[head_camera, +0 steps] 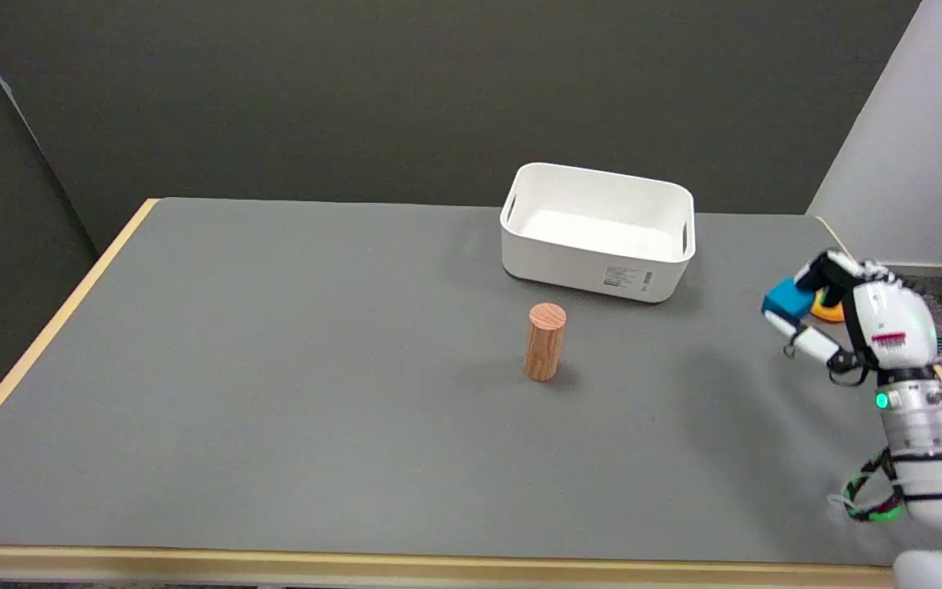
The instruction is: Place the cube into the box.
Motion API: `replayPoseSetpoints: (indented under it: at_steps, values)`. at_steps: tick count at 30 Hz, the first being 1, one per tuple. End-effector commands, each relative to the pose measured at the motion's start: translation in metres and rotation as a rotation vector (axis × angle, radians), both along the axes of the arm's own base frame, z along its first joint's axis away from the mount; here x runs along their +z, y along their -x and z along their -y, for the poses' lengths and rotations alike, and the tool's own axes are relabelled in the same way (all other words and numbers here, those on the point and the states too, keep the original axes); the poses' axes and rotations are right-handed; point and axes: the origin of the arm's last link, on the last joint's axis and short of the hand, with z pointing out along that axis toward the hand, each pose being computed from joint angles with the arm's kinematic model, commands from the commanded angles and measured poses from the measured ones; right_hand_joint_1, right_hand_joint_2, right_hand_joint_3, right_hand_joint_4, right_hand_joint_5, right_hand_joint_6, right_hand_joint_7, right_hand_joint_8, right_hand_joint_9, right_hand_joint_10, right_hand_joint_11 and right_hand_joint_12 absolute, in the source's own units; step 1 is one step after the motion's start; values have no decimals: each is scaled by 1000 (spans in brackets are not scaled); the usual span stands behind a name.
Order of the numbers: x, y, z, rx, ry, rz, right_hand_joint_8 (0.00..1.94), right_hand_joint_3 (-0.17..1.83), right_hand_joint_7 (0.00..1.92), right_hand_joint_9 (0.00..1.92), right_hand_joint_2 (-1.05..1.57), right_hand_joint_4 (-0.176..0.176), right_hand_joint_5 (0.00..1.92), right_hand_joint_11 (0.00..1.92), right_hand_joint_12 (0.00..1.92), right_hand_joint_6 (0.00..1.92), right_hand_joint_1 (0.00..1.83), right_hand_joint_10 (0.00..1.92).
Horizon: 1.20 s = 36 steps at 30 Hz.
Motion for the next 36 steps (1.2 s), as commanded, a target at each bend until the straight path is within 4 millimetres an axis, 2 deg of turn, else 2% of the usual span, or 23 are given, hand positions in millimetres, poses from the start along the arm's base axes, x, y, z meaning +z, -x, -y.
replayPoseSetpoints:
  at_steps: [1,7,11,14,15,18,20,21,23,25,26,30,33,35,36]
  values:
    - [-31,-116,77,300,-223,-252,1406,372,828,735,1059,-176,615,461,1903,1402,1353,1647]
    - [-47,-129,137,217,-259,-280,1431,336,808,718,1088,-176,596,462,1884,1423,1347,1672]
    - [-56,-123,171,155,-276,-254,1416,375,812,725,1066,-173,603,470,1871,1410,1350,1668]
    - [-63,-118,201,99,-278,-228,1454,598,828,750,959,-176,609,475,1917,1467,1351,1705]
    - [-66,-114,213,66,-277,-212,1457,616,829,752,950,-176,609,475,1921,1472,1351,1708]
    - [-71,-105,240,-6,-275,-153,1457,618,828,752,950,-176,608,473,1921,1472,1351,1711]
    - [-71,-96,253,-57,-270,-113,1448,321,784,701,1109,-166,577,500,1815,1436,1339,1704]
    - [-72,-86,260,-107,-262,-88,1453,411,796,716,1062,-169,584,484,1847,1449,1342,1709]
    - [-72,-76,269,-165,-248,-64,1462,596,820,746,965,-175,599,452,1914,1476,1349,1717]
    - [-72,-63,277,-230,-226,-22,1432,377,798,719,1073,-173,587,445,1882,1428,1346,1691]
    - [-72,-57,279,-255,-216,-6,1467,343,776,701,1104,-175,560,407,1894,1465,1337,1723]
    - [-69,-41,281,-313,-180,58,1528,251,732,658,1176,-176,510,328,1905,1520,1324,1780]
    - [-67,-37,277,-301,-159,107,1556,207,707,633,1212,-172,486,289,1876,1540,1316,1810]
    - [-66,-35,272,-269,-158,207,1546,226,709,633,1201,-166,490,268,1861,1527,1317,1811]
    - [-65,-33,270,-251,-155,260,1522,312,716,621,1130,-119,441,155,1859,1362,1317,1700]
